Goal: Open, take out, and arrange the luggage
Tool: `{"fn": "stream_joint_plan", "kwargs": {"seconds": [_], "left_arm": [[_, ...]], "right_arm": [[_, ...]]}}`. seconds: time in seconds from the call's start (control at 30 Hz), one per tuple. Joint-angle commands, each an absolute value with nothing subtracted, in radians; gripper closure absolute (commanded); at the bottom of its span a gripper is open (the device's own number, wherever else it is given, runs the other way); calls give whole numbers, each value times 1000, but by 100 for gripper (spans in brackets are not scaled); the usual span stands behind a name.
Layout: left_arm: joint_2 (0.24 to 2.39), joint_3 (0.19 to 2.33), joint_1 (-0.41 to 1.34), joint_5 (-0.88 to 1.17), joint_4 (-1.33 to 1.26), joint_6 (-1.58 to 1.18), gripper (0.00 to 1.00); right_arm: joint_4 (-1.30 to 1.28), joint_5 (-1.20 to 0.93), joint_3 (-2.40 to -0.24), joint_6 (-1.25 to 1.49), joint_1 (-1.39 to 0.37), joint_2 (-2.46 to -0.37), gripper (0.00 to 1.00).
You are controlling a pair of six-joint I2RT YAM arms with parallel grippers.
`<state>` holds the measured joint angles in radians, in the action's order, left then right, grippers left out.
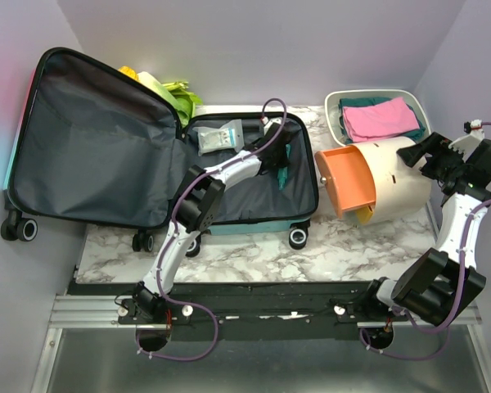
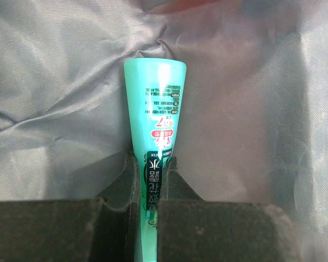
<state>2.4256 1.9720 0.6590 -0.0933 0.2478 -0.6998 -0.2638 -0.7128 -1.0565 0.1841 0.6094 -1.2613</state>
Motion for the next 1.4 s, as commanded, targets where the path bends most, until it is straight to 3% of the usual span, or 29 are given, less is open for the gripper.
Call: {"fn": "stream_joint_plan", "kwargs": {"seconds": [0.0,0.23,0.63,0.97,1.37], "left_arm": [[2334,1896,673,-61,220,-638,100],[2048,1527,672,-89,-132,-627,100],[1787,1329,667,-155,-285,-669,100],[1638,1397,710,-198,-227,-905,100],[1808,1630,949,-328,-247,-982,100]], "right_arm": [[-362,-672,-1029,173,595,-1290,9],[-357,-681,-1026,178,594,-1282,9],[-347,-692,-1020,183,594,-1273,9],[-344,-698,-1022,187,592,-1275,9],[-342,-706,-1022,190,591,-1275,9]]}}
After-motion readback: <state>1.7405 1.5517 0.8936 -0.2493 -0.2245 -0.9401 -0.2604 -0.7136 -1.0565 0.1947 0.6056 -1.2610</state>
